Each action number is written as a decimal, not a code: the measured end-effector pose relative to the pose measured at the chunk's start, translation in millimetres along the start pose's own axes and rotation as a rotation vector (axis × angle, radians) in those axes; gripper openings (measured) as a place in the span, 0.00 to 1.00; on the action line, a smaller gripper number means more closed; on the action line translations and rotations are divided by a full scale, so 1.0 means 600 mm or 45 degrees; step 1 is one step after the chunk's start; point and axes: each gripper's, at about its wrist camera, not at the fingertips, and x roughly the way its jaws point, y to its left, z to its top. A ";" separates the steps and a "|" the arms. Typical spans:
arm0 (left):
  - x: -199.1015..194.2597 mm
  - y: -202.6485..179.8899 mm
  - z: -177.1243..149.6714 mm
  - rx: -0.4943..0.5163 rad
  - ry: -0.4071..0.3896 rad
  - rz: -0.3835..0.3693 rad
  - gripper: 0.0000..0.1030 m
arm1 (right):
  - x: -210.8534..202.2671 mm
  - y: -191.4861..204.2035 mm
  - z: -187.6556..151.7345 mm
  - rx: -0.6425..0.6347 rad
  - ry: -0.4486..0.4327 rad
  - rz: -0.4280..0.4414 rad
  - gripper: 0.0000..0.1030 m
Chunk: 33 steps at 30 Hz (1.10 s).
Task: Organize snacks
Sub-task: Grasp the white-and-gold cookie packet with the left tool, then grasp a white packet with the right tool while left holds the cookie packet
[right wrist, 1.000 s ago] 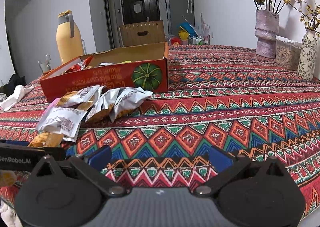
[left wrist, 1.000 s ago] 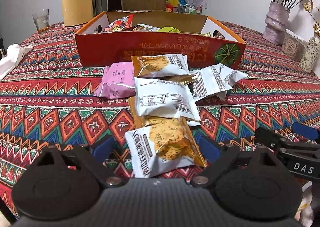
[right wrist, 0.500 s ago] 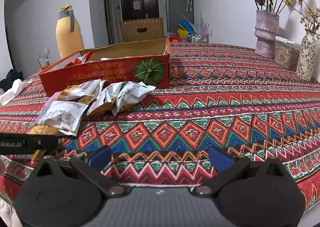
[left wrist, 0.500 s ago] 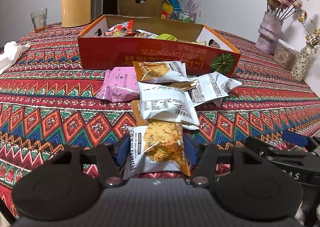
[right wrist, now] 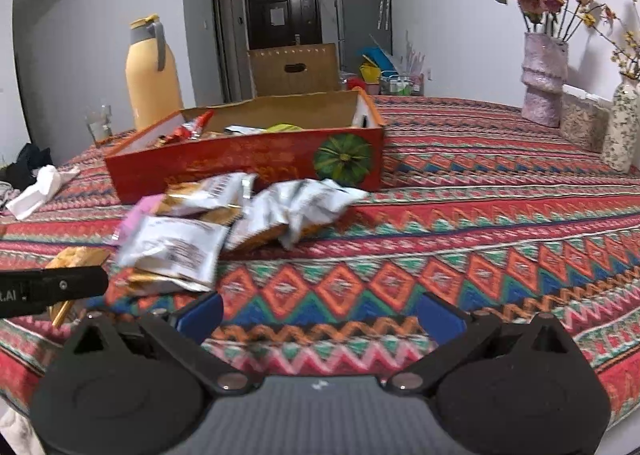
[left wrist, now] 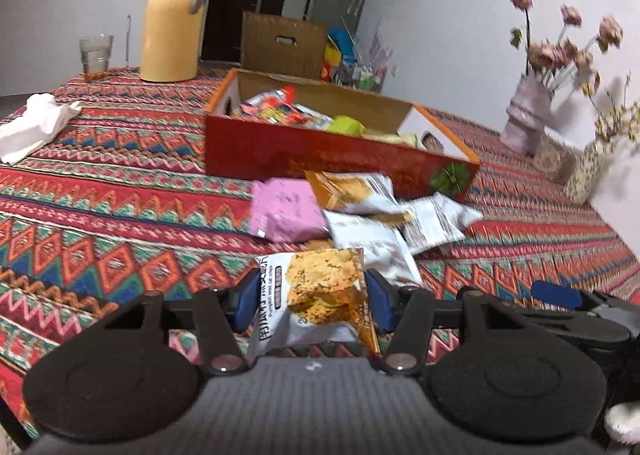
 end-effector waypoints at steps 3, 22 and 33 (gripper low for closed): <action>-0.004 0.022 0.007 -0.019 -0.026 0.003 0.54 | 0.002 0.028 0.010 -0.029 -0.017 0.011 1.00; 0.007 0.123 0.029 -0.133 -0.087 0.032 0.49 | 0.078 0.143 0.065 -0.071 -0.002 0.085 1.00; 0.029 0.132 0.035 -0.145 -0.062 0.054 0.49 | 0.125 0.136 0.060 -0.016 0.091 0.096 0.82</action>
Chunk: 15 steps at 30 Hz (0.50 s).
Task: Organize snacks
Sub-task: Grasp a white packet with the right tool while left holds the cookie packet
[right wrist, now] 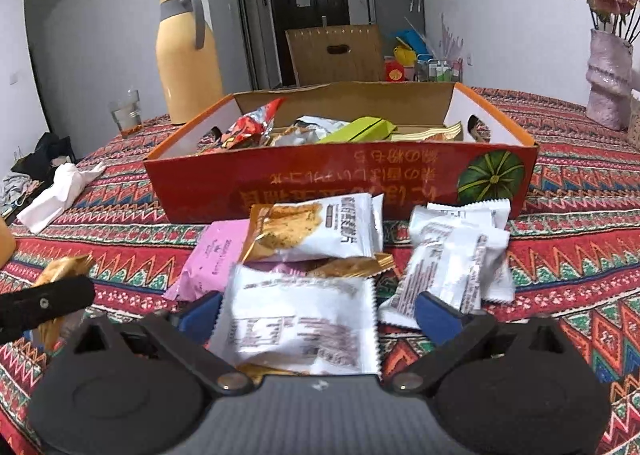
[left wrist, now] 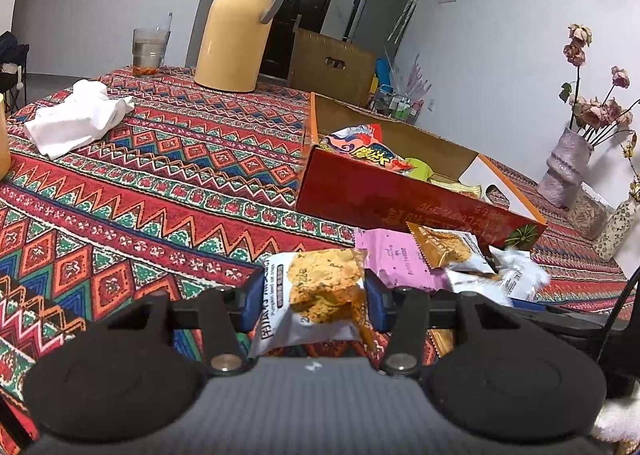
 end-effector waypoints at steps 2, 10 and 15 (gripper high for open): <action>0.003 -0.003 -0.001 0.006 0.005 0.002 0.49 | 0.000 0.001 -0.001 -0.008 0.004 0.013 0.75; 0.005 -0.006 0.001 0.008 0.005 0.013 0.49 | -0.029 0.003 -0.003 -0.062 -0.053 0.033 0.55; 0.001 -0.012 0.006 0.020 -0.007 0.020 0.49 | -0.046 -0.003 0.003 -0.055 -0.091 0.061 0.29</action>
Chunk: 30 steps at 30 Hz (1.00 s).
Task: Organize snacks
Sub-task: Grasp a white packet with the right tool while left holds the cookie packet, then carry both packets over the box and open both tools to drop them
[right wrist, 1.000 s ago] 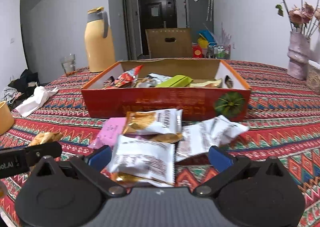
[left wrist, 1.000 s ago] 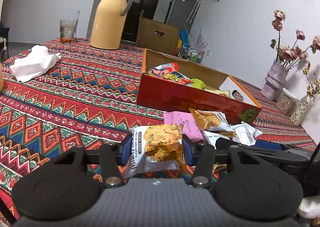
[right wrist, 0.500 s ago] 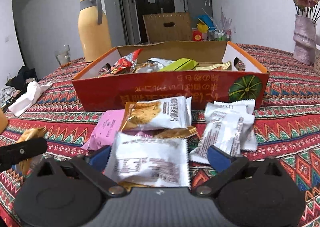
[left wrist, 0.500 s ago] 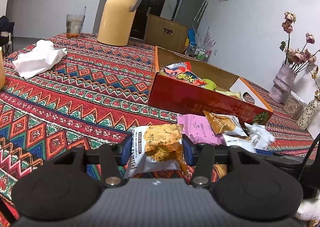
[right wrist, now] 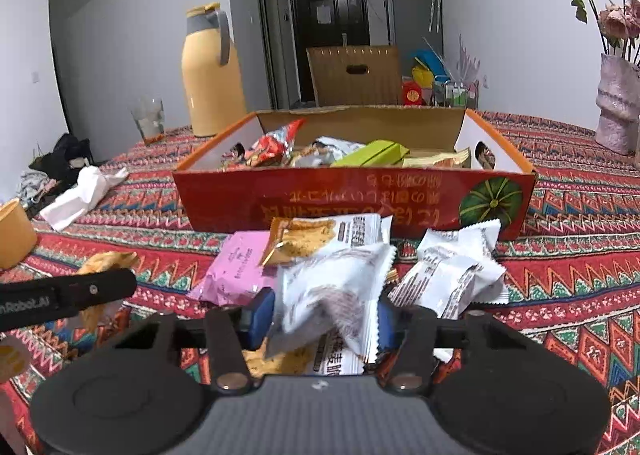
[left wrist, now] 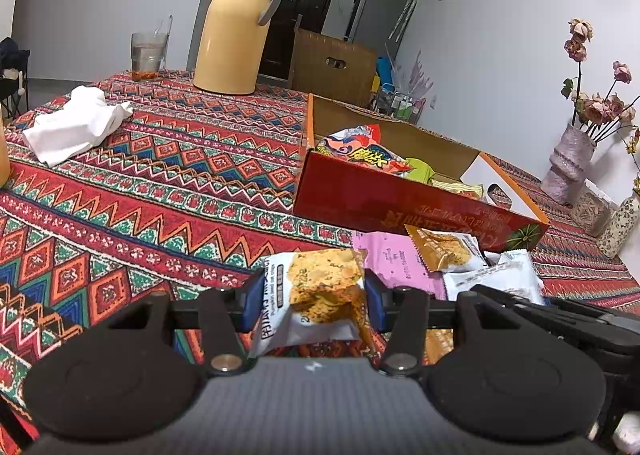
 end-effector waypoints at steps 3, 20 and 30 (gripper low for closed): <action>-0.002 -0.003 0.003 0.004 -0.008 0.001 0.49 | -0.009 -0.002 0.001 -0.016 -0.011 0.015 0.21; -0.016 -0.036 0.032 0.034 -0.064 0.010 0.49 | -0.058 -0.020 0.020 -0.031 -0.150 0.084 0.13; -0.019 -0.062 0.064 0.054 -0.113 0.014 0.49 | -0.069 -0.032 0.051 -0.022 -0.223 0.099 0.12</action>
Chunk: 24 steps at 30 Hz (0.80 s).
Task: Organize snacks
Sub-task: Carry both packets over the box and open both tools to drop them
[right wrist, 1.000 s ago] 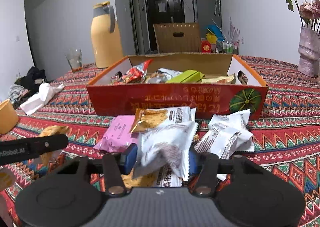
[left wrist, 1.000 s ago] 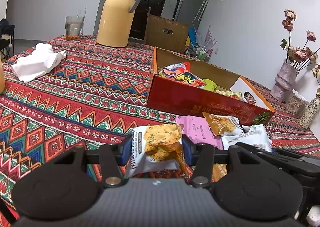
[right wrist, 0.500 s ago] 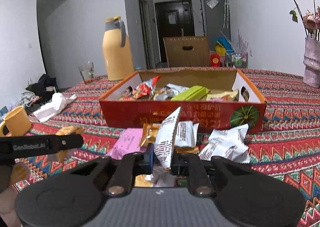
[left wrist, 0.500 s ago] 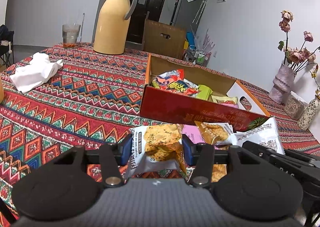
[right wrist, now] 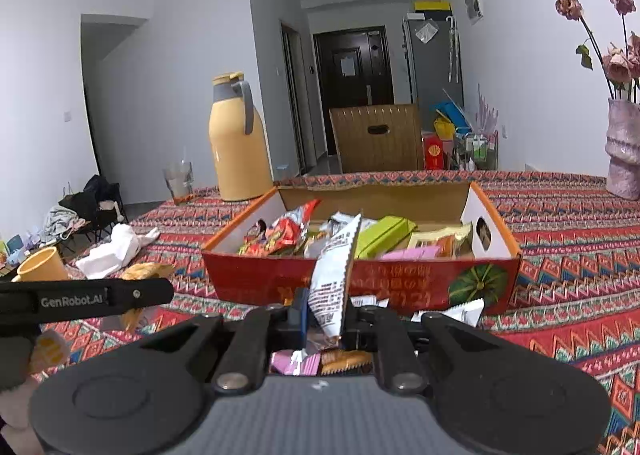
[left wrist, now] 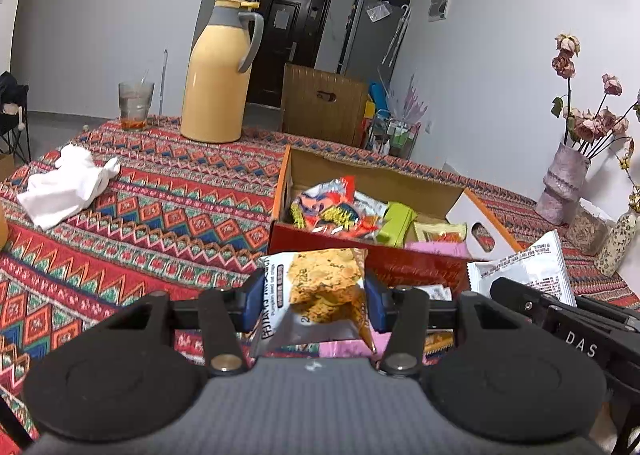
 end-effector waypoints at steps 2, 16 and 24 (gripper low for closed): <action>0.002 -0.004 0.008 0.002 -0.007 -0.004 0.49 | 0.001 -0.004 0.009 0.007 -0.013 -0.005 0.12; 0.033 -0.055 0.074 0.072 -0.078 0.009 0.49 | 0.022 -0.041 0.071 0.021 -0.095 -0.014 0.12; 0.076 -0.080 0.117 0.101 -0.099 0.045 0.49 | 0.069 -0.068 0.107 0.007 -0.100 -0.012 0.12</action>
